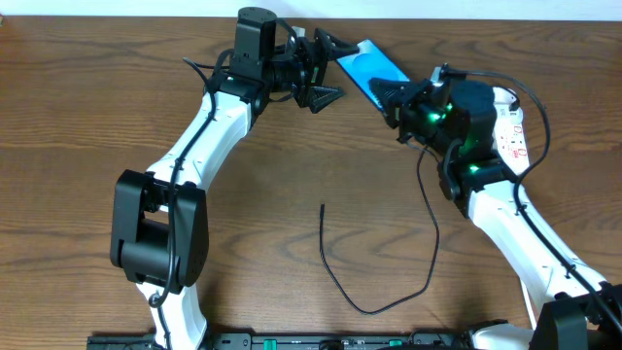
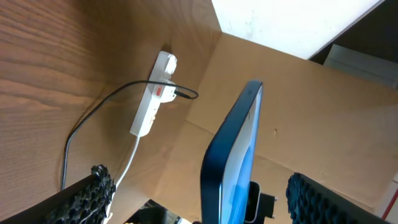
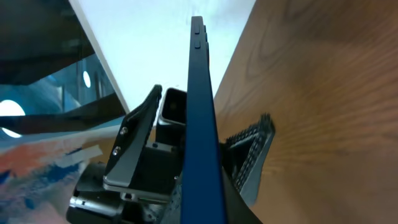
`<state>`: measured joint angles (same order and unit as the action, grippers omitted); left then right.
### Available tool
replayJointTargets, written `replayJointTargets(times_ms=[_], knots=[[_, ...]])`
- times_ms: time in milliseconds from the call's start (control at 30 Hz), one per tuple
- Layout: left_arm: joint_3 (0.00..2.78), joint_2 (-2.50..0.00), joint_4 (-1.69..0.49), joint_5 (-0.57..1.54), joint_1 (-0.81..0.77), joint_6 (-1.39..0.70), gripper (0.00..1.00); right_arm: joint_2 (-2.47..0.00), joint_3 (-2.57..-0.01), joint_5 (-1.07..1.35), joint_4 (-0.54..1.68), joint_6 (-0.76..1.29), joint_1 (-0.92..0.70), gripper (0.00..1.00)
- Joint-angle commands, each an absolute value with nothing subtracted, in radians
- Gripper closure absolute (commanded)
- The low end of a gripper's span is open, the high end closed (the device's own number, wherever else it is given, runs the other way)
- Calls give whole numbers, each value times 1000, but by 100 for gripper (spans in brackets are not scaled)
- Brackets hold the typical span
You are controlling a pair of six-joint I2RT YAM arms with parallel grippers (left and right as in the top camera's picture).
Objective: Plug charger to phone and switch on socket
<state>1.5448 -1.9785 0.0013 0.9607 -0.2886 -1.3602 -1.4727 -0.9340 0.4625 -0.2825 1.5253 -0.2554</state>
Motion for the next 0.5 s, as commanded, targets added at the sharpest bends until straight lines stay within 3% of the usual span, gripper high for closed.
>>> replayJointTargets(times_ms=[0, 467], knots=[[1550, -1946, 14, 948, -286, -1344, 10, -1471, -953, 447, -296, 1635, -268, 98], [1550, -1946, 53, 896, -294, -1370, 10, -1471, -953, 444, -297, 1810, -322, 98]])
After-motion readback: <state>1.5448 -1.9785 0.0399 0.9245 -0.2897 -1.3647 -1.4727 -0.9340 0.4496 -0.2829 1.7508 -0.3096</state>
